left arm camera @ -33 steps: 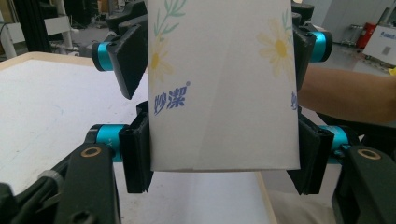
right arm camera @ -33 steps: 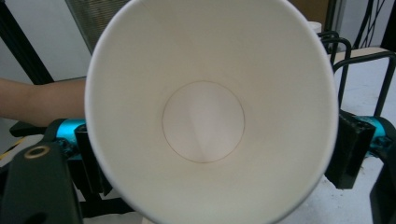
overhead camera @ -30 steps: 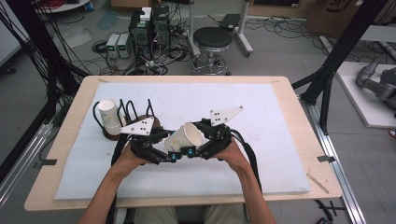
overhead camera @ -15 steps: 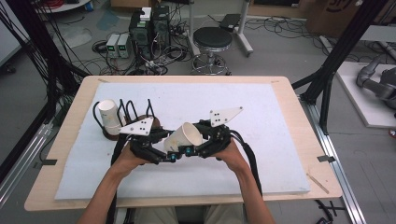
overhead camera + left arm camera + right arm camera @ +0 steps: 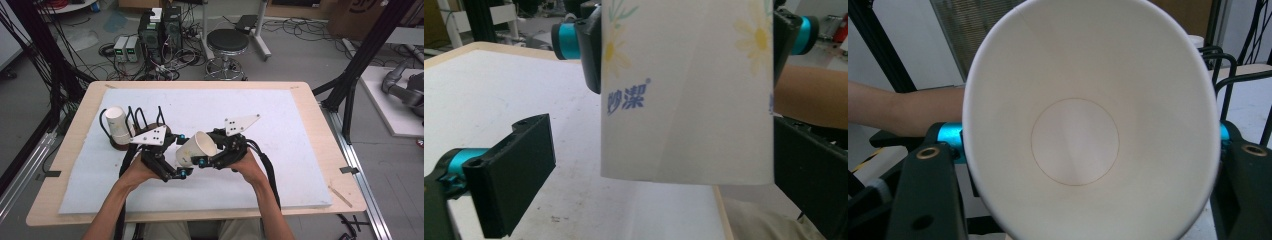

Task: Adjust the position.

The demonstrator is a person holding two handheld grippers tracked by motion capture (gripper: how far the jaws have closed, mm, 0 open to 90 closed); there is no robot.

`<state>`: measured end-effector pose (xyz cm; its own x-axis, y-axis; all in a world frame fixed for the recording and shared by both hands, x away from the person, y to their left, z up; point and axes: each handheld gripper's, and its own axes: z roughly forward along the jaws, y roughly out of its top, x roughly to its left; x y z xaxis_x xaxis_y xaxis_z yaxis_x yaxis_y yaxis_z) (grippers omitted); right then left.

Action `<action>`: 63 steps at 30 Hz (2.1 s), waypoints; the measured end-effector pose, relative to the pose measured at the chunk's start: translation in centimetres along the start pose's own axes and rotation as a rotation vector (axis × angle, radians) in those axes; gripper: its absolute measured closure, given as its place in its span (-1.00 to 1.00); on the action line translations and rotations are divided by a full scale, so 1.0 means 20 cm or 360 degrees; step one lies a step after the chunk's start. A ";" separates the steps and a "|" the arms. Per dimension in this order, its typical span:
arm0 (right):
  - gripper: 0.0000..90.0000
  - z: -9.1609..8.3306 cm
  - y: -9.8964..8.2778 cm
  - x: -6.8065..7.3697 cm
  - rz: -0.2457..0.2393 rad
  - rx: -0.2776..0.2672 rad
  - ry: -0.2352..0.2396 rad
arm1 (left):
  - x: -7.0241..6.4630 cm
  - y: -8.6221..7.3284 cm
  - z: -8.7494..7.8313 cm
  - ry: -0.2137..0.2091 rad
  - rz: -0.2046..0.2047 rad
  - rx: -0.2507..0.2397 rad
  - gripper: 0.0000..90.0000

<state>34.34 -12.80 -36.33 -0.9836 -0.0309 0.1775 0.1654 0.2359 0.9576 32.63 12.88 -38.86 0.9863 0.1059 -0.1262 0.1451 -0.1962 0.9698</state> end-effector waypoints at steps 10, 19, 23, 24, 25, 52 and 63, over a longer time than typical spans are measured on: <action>-0.32 -0.02 0.00 0.00 0.0008 0.0007 -0.0040 | -0.03 -0.02 -0.03 0.0199 0.0031 0.0040 -0.95; -0.32 -0.06 0.01 -0.01 0.0034 0.0089 -0.0162 | -0.07 -0.16 -0.20 0.0464 -0.0024 0.0004 -0.95; -0.32 -0.07 0.01 -0.01 0.0056 0.0101 -0.0197 | -0.08 -0.22 -0.26 0.0539 -0.0081 -0.0020 -0.95; -0.32 -0.07 0.01 -0.01 0.0064 0.0110 -0.0215 | -0.08 -0.24 -0.27 0.0548 -0.0096 -0.0026 -0.95; -0.32 -0.08 0.01 -0.02 0.0084 0.0140 -0.0246 | -0.08 -0.25 -0.29 0.0559 -0.0109 -0.0026 -0.95; -0.32 -0.03 0.10 -0.07 0.0110 0.0718 -0.0673 | -0.07 -0.42 -0.44 0.1067 -0.0298 -0.0004 -0.95; -0.32 0.00 0.09 -0.11 0.0120 0.0948 -0.0781 | -0.06 -0.45 -0.46 0.1131 -0.0341 -0.0005 -0.95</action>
<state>36.80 -12.36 -35.01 -0.9132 0.4072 -0.0166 0.3037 0.7071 0.6386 29.45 23.41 -45.48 0.6478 0.7473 -0.1482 0.3276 -0.0976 0.9398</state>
